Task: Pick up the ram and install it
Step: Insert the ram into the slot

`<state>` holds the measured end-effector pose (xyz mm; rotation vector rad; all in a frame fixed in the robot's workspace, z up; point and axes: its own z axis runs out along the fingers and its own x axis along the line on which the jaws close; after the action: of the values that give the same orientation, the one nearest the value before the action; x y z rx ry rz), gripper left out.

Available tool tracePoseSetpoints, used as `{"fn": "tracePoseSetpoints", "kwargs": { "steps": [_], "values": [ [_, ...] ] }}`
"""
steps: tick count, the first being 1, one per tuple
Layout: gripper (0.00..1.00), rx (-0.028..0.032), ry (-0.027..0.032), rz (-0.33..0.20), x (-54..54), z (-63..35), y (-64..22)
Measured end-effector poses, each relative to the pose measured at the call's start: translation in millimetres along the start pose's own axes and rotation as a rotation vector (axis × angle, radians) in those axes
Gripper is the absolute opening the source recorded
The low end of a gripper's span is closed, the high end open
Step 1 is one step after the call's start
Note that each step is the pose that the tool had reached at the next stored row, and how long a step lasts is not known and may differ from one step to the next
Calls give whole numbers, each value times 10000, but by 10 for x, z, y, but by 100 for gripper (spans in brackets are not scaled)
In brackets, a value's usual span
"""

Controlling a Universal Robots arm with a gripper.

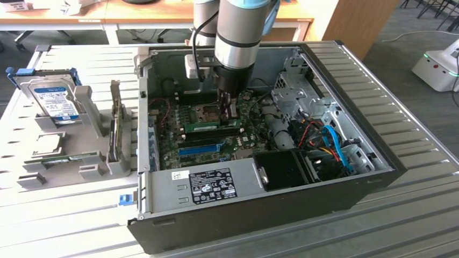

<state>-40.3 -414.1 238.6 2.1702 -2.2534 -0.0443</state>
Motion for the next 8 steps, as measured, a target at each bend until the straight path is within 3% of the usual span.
{"fn": "tracePoseSetpoints", "kwargs": {
  "steps": [8],
  "values": [
    [12,-1,2,0,5,25,-1]
  ]
}}
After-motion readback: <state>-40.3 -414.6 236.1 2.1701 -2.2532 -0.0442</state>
